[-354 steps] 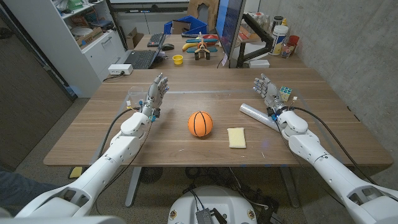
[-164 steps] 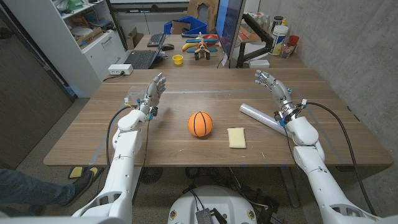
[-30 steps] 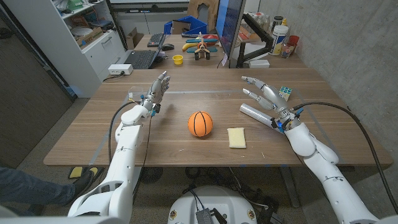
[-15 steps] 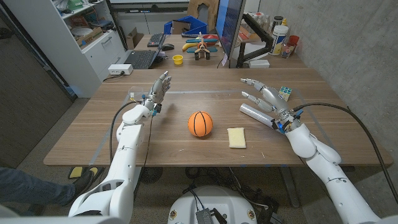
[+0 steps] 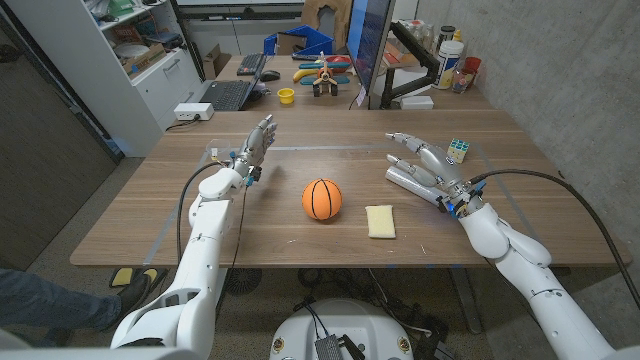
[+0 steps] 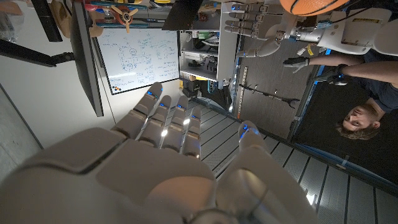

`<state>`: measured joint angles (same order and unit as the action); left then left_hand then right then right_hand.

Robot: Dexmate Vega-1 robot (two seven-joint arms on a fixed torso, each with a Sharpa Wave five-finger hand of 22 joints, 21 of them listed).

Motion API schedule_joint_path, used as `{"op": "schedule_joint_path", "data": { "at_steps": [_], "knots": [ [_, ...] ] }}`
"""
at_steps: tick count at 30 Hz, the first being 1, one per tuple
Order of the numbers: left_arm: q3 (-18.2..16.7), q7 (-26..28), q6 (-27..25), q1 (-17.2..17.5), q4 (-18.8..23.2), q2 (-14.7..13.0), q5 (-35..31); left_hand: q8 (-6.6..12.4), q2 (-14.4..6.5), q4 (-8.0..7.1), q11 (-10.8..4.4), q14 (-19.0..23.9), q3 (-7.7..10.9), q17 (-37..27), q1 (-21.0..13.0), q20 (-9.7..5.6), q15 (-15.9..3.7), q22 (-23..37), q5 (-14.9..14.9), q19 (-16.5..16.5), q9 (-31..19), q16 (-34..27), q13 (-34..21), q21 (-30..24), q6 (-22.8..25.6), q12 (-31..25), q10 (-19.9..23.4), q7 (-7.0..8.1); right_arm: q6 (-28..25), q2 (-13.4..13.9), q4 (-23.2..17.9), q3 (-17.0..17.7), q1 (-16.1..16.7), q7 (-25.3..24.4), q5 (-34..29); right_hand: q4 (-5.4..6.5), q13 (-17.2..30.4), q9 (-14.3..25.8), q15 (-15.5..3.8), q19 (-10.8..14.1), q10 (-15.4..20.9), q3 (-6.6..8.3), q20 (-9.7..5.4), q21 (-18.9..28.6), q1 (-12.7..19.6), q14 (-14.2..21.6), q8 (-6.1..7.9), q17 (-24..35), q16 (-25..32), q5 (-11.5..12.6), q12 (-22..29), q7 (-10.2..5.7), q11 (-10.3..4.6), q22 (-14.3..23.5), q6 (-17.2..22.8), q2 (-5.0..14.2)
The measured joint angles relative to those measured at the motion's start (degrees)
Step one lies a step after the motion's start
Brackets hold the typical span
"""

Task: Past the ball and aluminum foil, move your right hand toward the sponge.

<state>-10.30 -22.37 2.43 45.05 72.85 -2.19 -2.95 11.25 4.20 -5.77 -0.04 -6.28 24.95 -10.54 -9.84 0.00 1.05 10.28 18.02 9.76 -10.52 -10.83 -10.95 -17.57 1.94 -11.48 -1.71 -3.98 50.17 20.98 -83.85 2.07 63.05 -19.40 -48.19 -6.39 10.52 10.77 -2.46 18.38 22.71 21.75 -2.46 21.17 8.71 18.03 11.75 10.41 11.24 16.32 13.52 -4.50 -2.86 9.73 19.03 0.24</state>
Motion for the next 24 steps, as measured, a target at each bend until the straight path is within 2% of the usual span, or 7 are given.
{"op": "schedule_joint_path", "data": {
  "at_steps": [24],
  "knots": [
    [-0.17, -0.13, -0.05, -0.11, -0.19, -0.02, 0.24, 0.0, 0.0, 0.0, 0.03, -0.15, 0.0, 0.01, 0.0, 0.0, -0.15, -0.01, 0.0, 0.0, 0.0, 0.0, 0.0, 0.44, 0.0, 0.0, 0.03, 0.0, -2.94, 2.73, -2.63, -1.16, 2.15, -2.19, -2.24, -0.18, 0.0, 0.0, 0.0, 0.31, 0.0, 0.18, 0.32, -0.67, 0.0, 0.0, 0.0, 0.0, -0.23, 0.23, 0.0, -0.21, 0.01, -0.01, -0.21, 0.0]
  ]
}}
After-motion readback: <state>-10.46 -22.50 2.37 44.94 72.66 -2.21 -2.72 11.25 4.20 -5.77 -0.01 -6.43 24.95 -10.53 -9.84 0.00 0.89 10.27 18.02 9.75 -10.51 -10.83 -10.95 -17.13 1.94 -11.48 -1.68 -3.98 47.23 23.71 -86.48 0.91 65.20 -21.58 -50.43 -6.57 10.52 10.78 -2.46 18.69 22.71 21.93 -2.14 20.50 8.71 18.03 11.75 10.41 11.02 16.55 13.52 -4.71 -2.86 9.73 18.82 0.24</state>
